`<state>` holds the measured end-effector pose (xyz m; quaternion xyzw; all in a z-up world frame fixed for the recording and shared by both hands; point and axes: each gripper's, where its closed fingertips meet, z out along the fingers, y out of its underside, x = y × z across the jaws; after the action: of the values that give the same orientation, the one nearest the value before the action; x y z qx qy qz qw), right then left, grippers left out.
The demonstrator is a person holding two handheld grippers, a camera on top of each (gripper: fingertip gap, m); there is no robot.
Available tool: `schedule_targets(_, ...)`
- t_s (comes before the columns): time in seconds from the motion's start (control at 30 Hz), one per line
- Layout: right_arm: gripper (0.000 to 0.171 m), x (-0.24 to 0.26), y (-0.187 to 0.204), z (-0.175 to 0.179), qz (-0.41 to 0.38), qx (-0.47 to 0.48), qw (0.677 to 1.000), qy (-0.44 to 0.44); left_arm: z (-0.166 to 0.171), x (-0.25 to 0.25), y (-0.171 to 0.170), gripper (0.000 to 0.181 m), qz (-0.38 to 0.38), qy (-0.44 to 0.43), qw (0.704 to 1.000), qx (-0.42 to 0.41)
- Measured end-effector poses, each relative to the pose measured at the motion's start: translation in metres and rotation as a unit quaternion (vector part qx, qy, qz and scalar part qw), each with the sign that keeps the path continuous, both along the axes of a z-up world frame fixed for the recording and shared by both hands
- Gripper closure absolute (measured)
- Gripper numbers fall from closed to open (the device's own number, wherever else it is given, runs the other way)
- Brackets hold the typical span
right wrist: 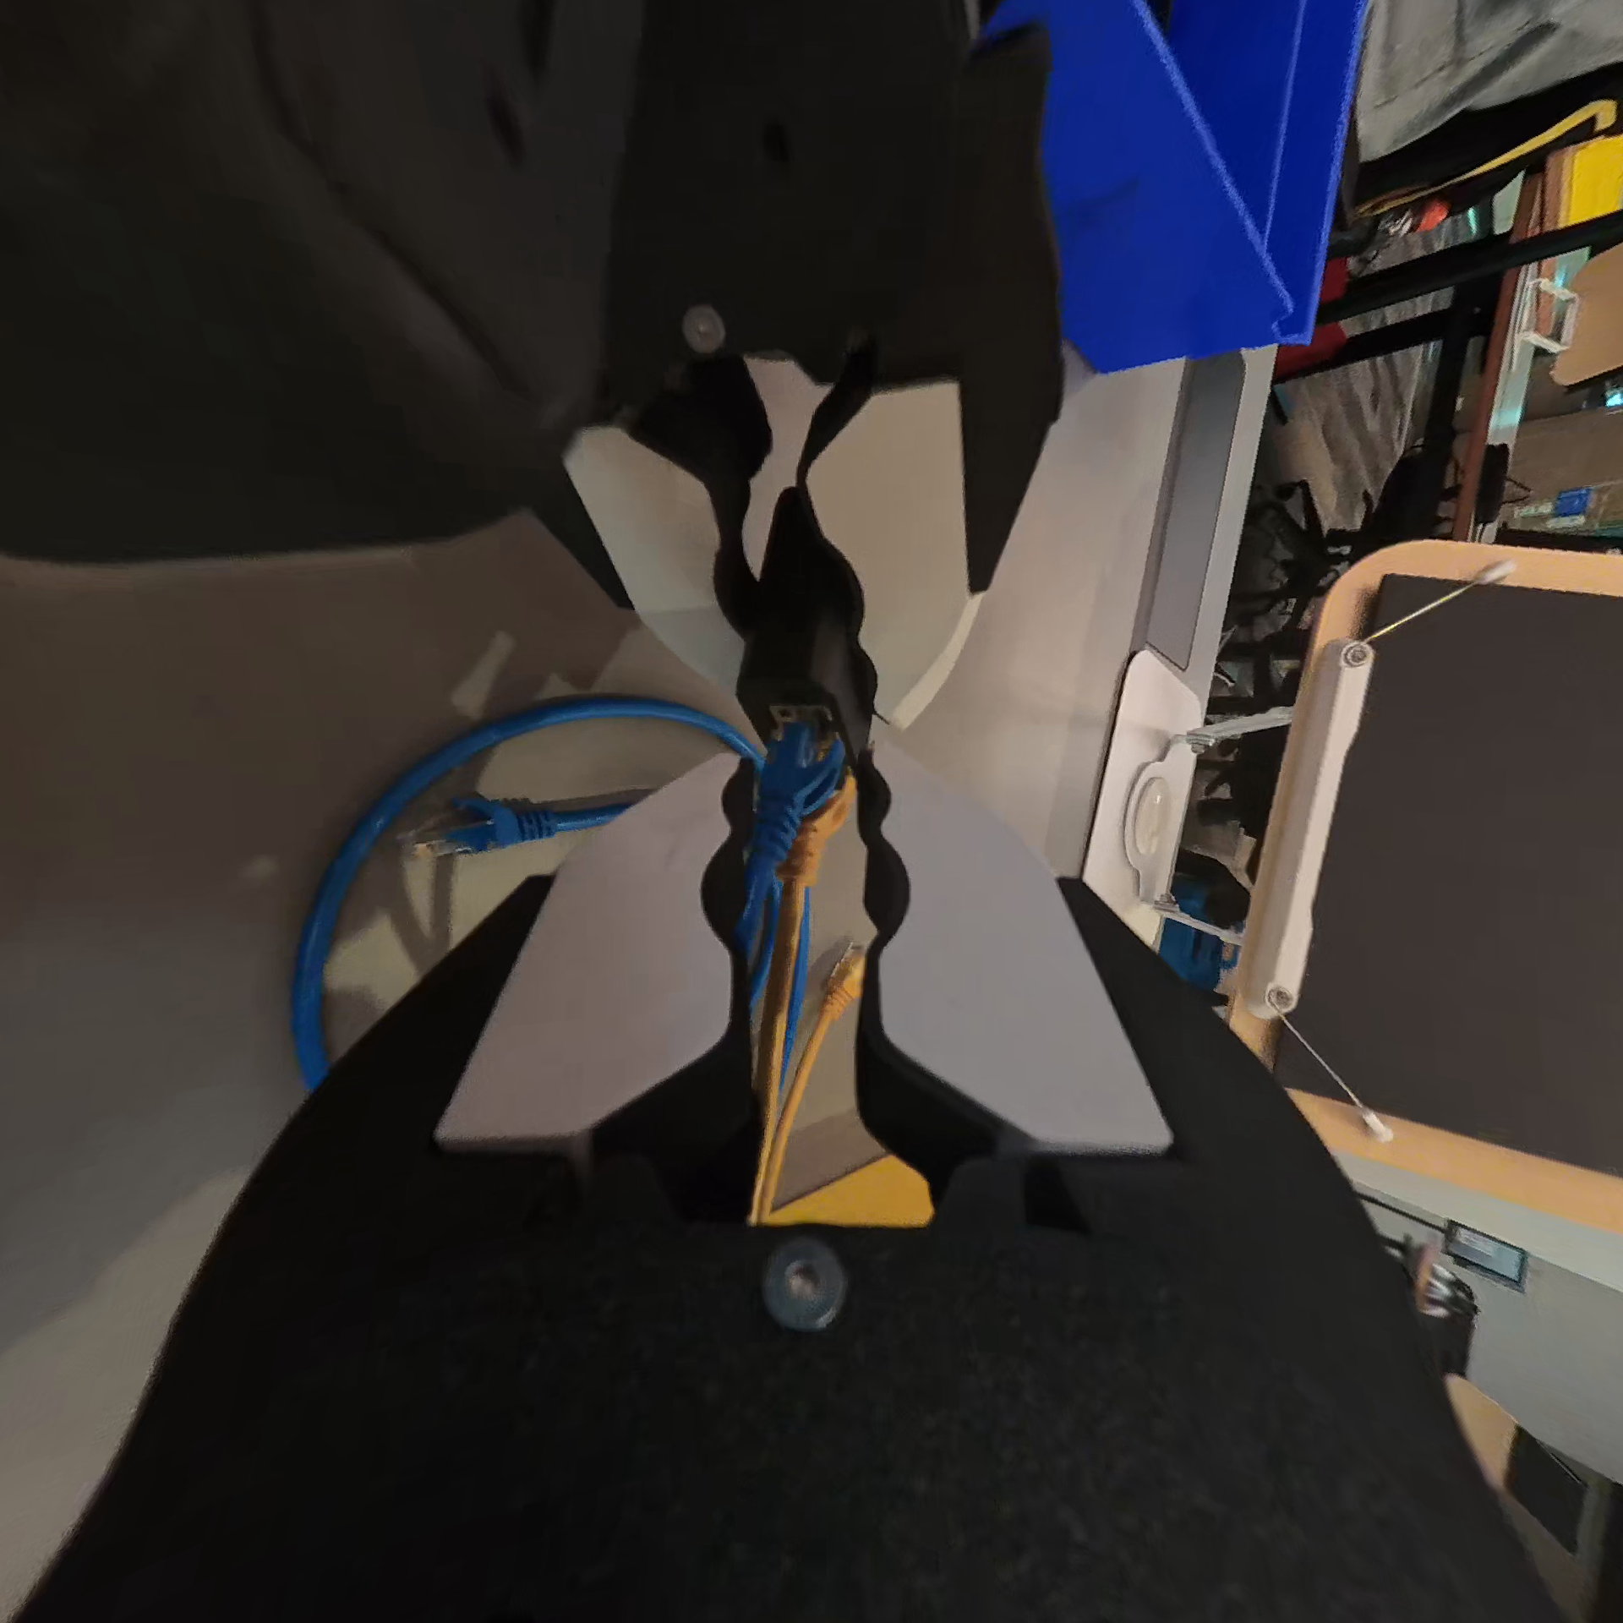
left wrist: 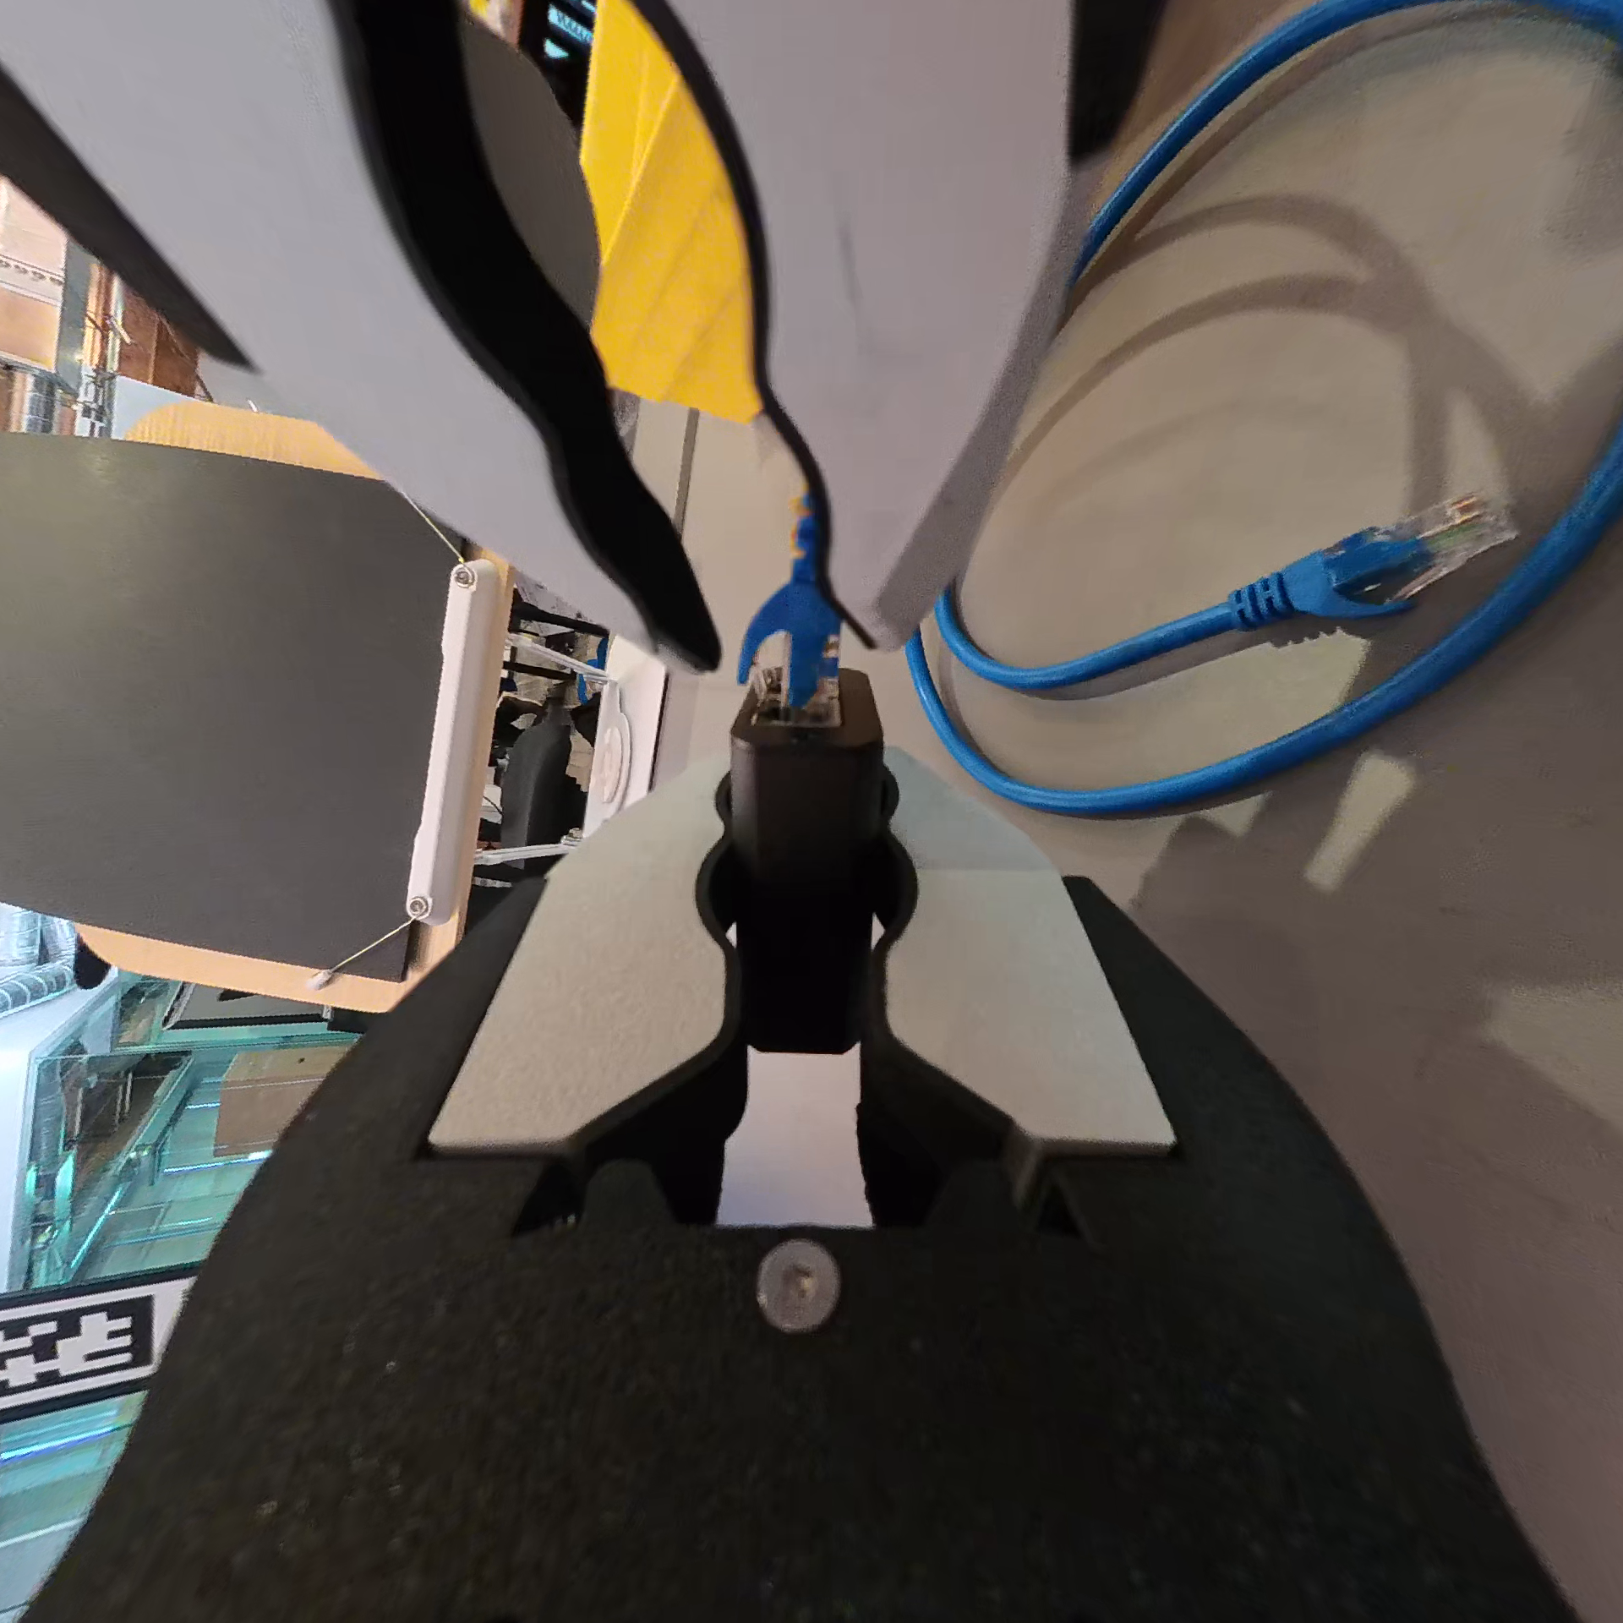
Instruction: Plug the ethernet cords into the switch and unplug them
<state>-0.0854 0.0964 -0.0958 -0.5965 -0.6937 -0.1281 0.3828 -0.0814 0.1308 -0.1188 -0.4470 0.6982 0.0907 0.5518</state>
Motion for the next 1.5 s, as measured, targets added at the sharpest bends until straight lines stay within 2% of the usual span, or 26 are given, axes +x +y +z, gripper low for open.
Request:
schedule_targets(0.03,0.149,0.001,0.001,-0.004,0.001,-0.001,1.000,-0.012,0.001,0.000,0.000,0.156,0.000,-0.001,1.000,-0.001)
schedule_targets(0.23,0.154,-0.002,0.002,-0.004,0.015,0.023,0.999,-0.020,0.000,0.000,-0.002,0.156,-0.004,0.000,1.000,-0.010)
schedule_targets(0.33,0.157,0.000,0.000,-0.007,0.038,0.038,0.997,-0.055,-0.004,0.003,-0.004,0.156,-0.008,0.002,1.000,-0.021)
schedule_targets(0.7,0.158,-0.001,0.000,-0.004,0.019,-0.002,0.999,0.026,0.003,0.002,-0.002,0.155,0.007,-0.003,1.000,-0.005)
schedule_targets(0.8,0.157,0.002,-0.007,-0.011,0.000,-0.062,0.997,0.037,-0.008,0.006,-0.010,0.156,-0.017,0.005,0.999,-0.041)
schedule_targets(0.97,0.153,0.004,-0.012,-0.005,0.009,-0.005,0.999,0.045,-0.007,0.006,-0.013,0.156,-0.026,-0.004,0.998,-0.062)
schedule_targets(1.1,0.149,0.013,-0.015,0.000,-0.035,-0.030,0.995,0.093,0.004,0.001,-0.002,0.156,0.000,-0.017,1.000,-0.002)
schedule_targets(1.23,0.154,0.014,-0.015,0.003,-0.122,-0.123,0.961,0.214,0.014,-0.001,0.000,0.156,0.016,-0.016,0.996,0.092)
schedule_targets(1.37,0.151,0.012,-0.016,-0.001,-0.164,-0.171,0.934,0.267,0.013,-0.001,0.000,0.156,0.025,-0.008,0.992,0.120)
schedule_targets(1.43,0.159,0.013,-0.016,-0.004,-0.175,-0.174,0.930,0.273,0.014,0.000,-0.002,0.156,0.026,-0.009,0.992,0.124)
schedule_targets(1.5,0.160,0.013,-0.015,-0.005,-0.181,-0.172,0.929,0.273,0.013,-0.001,-0.001,0.156,0.029,-0.002,0.991,0.128)
